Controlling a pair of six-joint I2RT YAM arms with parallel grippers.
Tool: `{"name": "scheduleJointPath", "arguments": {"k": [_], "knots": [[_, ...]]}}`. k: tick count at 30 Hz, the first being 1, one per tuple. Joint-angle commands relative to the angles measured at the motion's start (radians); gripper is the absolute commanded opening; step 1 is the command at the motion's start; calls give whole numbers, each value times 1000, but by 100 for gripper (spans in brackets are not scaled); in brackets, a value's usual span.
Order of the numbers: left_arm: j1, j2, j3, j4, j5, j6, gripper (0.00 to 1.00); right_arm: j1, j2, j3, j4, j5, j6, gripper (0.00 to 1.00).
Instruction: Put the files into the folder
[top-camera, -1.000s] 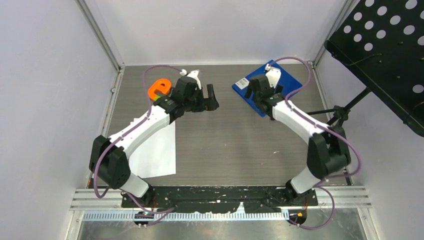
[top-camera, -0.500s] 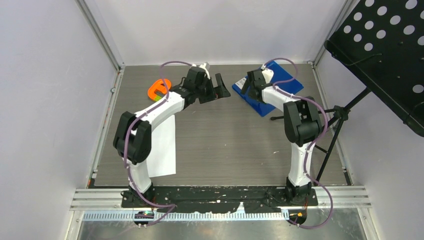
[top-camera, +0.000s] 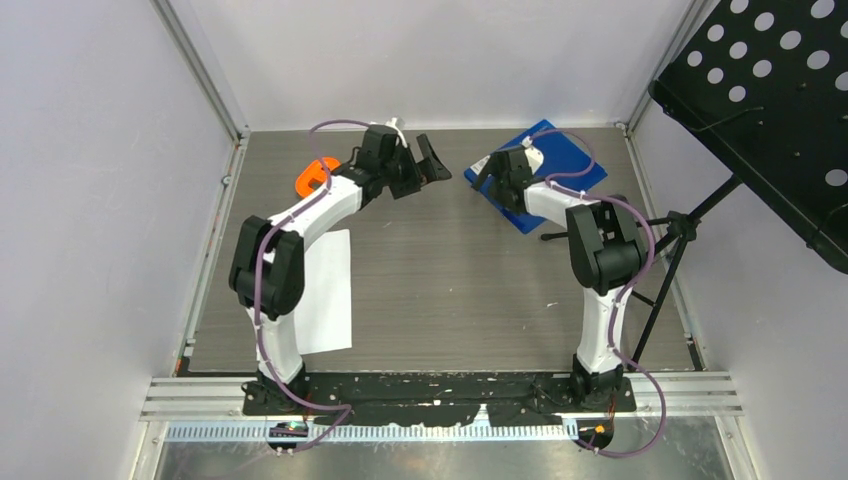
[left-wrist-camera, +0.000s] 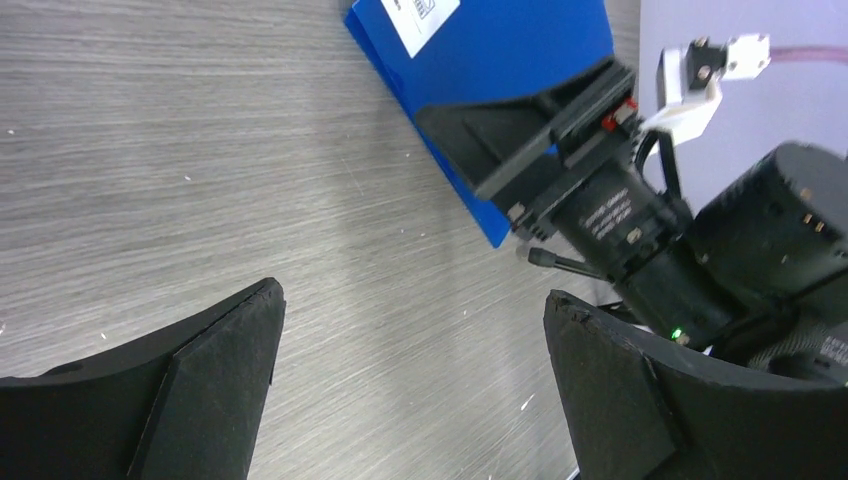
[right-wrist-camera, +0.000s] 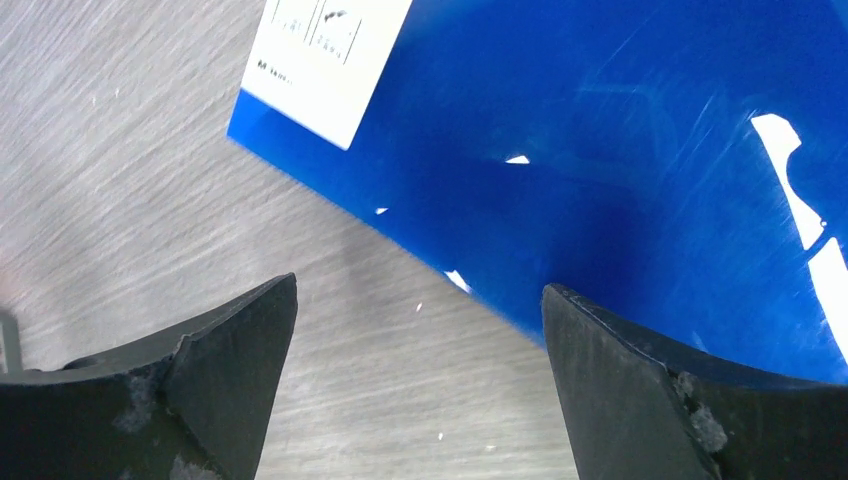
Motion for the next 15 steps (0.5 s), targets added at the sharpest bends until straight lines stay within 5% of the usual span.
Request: {"name": "scheduleJointPath", "arguments": {"k": [1, 8, 15], "knots": [[9, 9, 68, 31, -5, -27, 99, 37, -32, -92, -86, -84, 57, 98], [13, 109, 156, 101, 1, -135, 95, 34, -154, -97, -55, -57, -1, 97], [-11, 315, 268, 348, 10, -312, 86, 19, -381, -86, -120, 58, -60, 97]]}}
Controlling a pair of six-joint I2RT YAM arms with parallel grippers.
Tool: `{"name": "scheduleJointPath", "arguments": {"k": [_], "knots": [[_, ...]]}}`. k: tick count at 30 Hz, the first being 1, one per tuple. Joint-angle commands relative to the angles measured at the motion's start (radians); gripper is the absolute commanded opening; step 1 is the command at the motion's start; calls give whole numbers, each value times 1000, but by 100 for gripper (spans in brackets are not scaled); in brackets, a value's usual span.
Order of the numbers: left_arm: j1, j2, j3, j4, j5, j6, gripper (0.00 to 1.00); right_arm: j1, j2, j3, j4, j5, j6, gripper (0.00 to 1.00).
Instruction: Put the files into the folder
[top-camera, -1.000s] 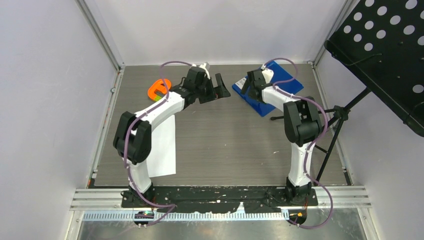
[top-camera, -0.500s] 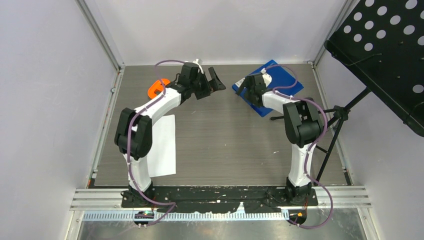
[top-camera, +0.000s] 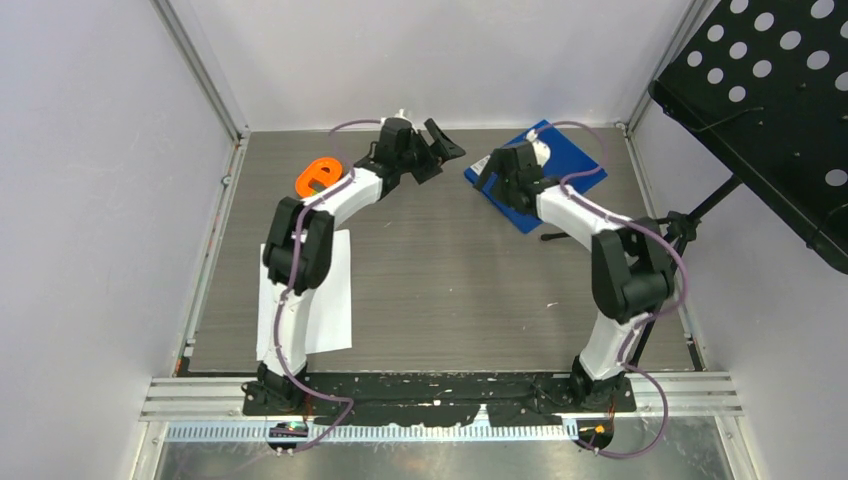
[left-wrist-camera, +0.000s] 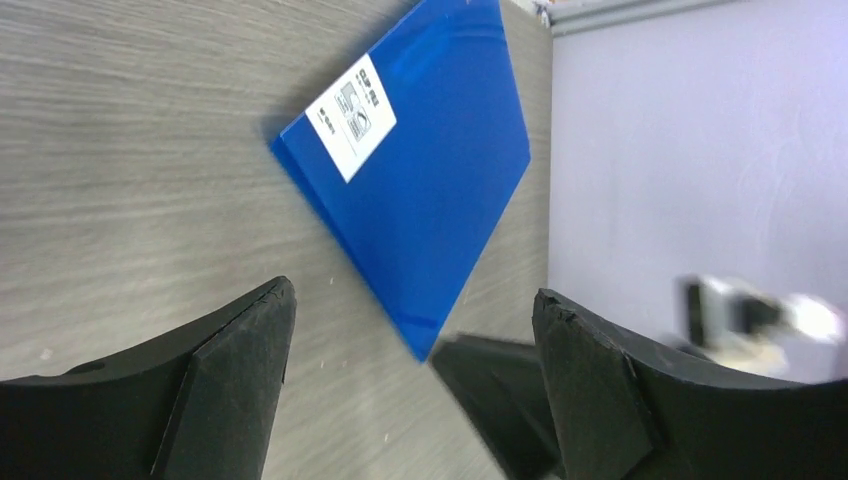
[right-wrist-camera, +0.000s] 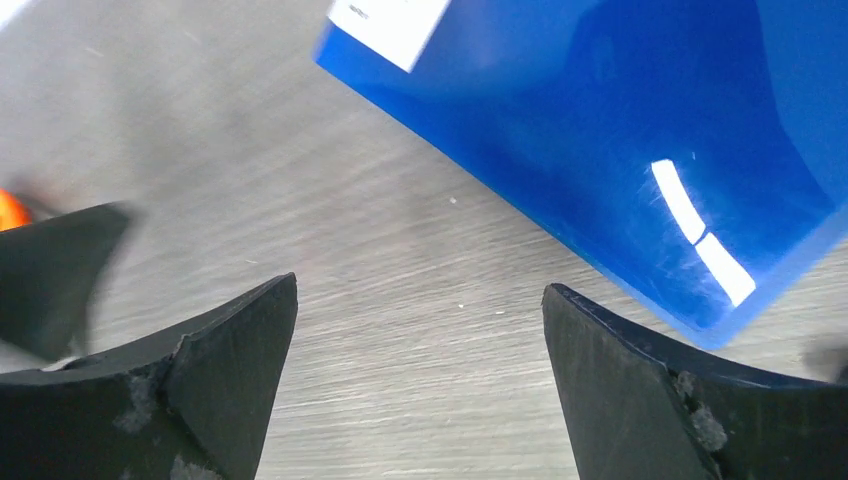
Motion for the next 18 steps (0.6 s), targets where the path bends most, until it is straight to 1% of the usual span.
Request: {"name": "scheduleJointPath", "arguments": {"k": [1, 4, 6, 12, 18], "knots": [[-24, 134, 109, 195, 6, -137, 85, -21, -227, 14, -39, 100, -42, 97], [-56, 229, 232, 194, -5, -163, 81, -40, -308, -4, -68, 113, -43, 97], [-73, 269, 267, 196, -32, -174, 81, -53, -358, -20, -77, 111, -48, 97], [-95, 336, 285, 222, -104, -222, 77, -79, -483, -44, -104, 93, -83, 97], [-101, 340, 255, 238, -141, -237, 73, -89, -534, -43, -114, 68, -98, 97]]}}
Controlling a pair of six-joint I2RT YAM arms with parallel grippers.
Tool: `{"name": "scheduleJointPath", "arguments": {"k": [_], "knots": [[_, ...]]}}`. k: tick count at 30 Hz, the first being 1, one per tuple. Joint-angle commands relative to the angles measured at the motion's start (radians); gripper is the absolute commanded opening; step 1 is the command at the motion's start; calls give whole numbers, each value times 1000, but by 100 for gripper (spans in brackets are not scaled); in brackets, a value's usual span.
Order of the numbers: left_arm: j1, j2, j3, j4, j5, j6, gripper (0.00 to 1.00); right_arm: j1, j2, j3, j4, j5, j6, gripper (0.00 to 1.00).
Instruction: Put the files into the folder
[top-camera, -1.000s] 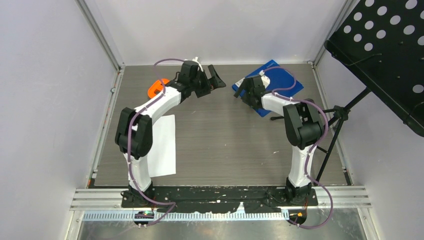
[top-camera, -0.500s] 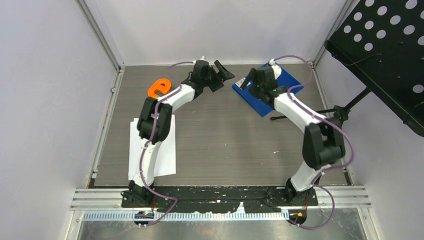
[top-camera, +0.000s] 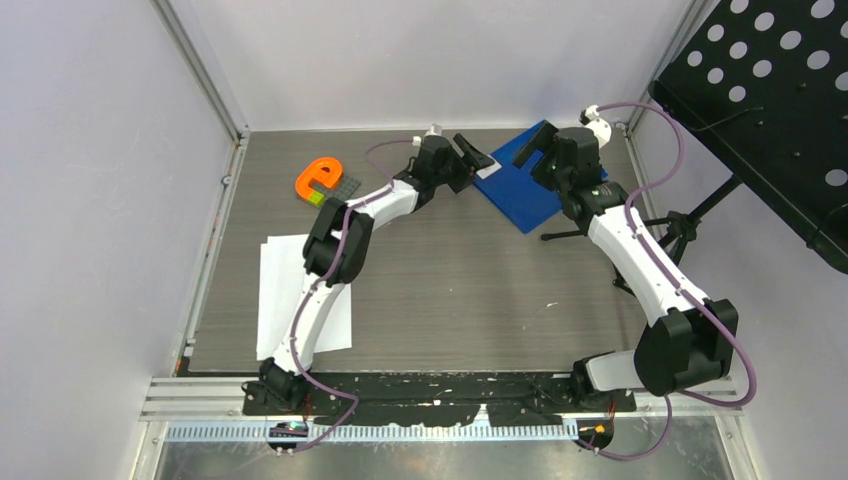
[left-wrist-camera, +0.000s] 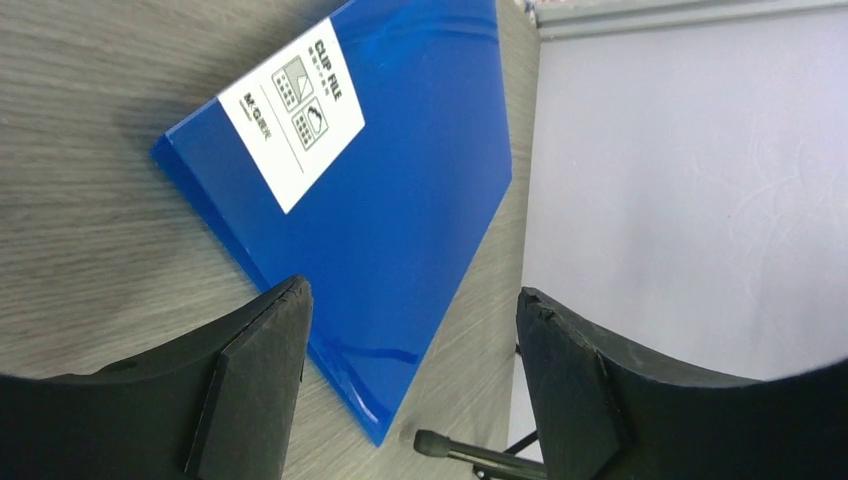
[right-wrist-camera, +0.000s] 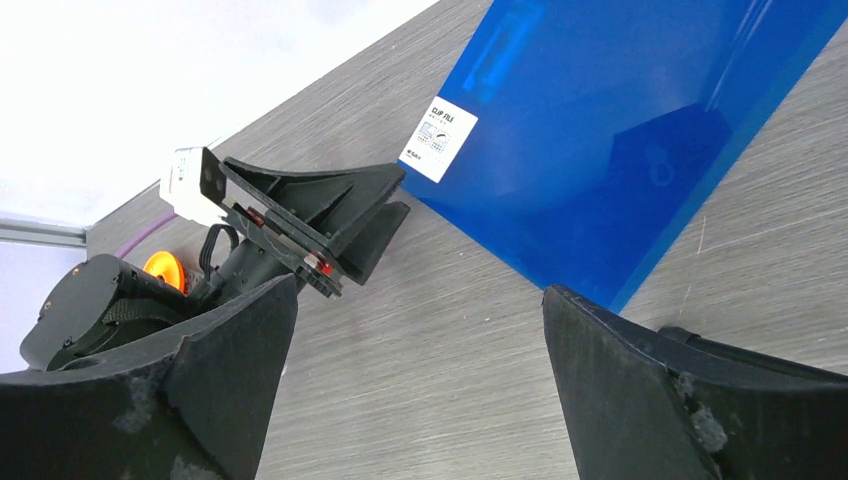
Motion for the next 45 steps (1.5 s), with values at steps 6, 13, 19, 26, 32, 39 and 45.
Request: {"name": "scheduleJointPath", "arguments": {"k": [6, 13, 19, 26, 32, 39, 45], "knots": [[21, 5, -14, 81, -60, -23, 72, -12, -54, 7, -16, -19, -37, 97], [24, 33, -6, 89, -54, -32, 72, -18, -56, 4, -17, -31, -43, 97], [24, 68, 33, 80, -56, -53, 71, -24, -51, 8, -19, -41, -47, 97], [24, 97, 72, 91, -51, -64, 70, -28, -47, 12, -20, -49, -54, 97], [22, 100, 83, 105, -51, -73, 67, -30, -44, 12, -19, -47, -60, 97], [18, 124, 122, 75, -53, -79, 67, -31, -35, 13, -20, -49, -61, 97], [14, 143, 132, 77, -55, -103, 65, -30, -38, 11, -20, -51, -64, 97]]}}
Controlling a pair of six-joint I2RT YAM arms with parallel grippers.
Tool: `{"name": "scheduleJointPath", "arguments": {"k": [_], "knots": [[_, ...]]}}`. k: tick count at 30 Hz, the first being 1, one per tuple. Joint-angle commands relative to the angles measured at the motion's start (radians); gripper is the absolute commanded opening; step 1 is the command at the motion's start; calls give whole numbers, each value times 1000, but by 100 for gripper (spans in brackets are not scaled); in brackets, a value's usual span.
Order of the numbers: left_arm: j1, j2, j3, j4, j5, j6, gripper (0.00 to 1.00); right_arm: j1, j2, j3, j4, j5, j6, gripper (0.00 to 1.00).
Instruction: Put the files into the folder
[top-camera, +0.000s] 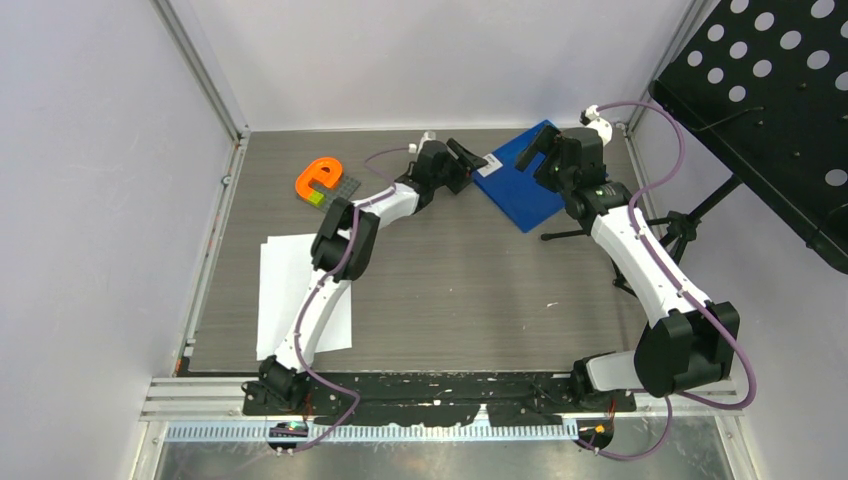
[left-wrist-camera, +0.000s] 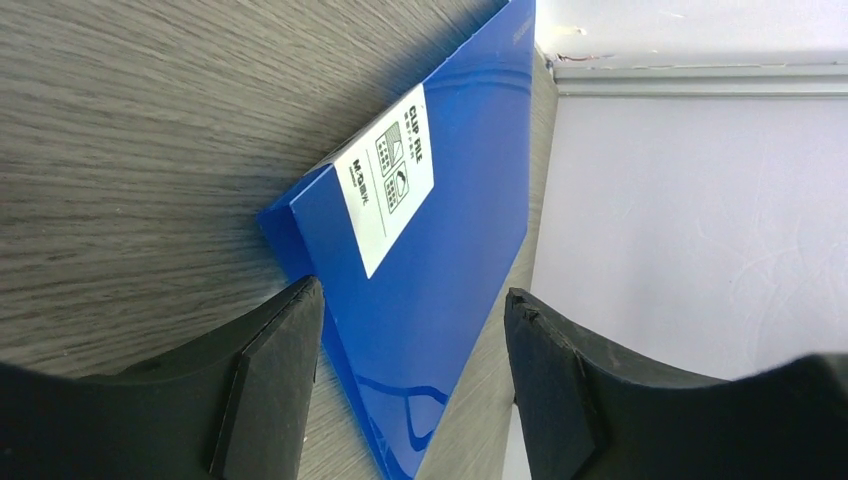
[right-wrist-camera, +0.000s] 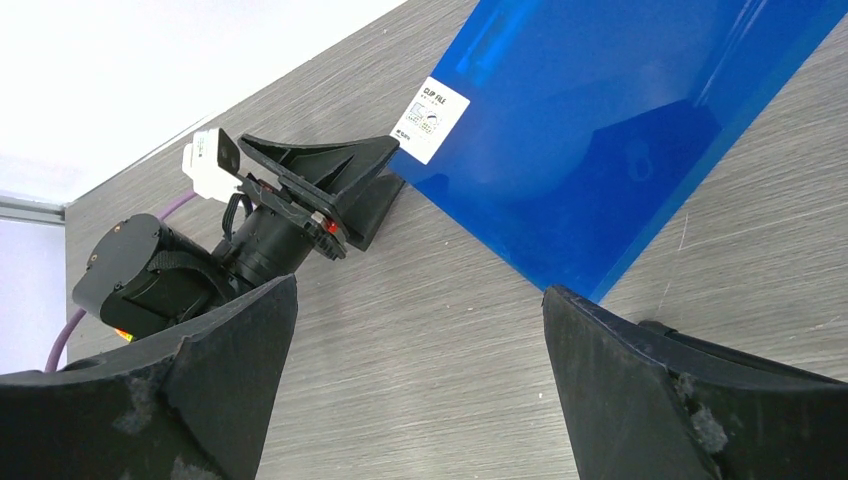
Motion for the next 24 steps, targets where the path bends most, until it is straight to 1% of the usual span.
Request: {"name": "scheduleJointPath", "arguments": {"k": [1, 13, 18, 19, 22, 23, 24], "knots": [[-9, 22, 52, 19, -18, -21, 65, -4, -23, 11, 14, -6, -14, 97], [-47, 68, 103, 9, -64, -104, 61, -7, -24, 12, 14, -15, -13, 97], [-58, 91, 120, -3, -89, -150, 56, -12, -23, 9, 15, -18, -14, 97], [-60, 94, 120, -1, -92, -161, 54, -13, -23, 9, 15, -20, -14, 97], [-67, 101, 112, 13, -104, -197, 44, -12, -19, 8, 13, -23, -15, 97], [-66, 100, 104, 22, -106, -205, 38, -11, -18, 9, 14, -26, -15, 97], [-67, 96, 95, 35, -107, -213, 30, -12, -18, 9, 15, -26, -15, 97]]}}
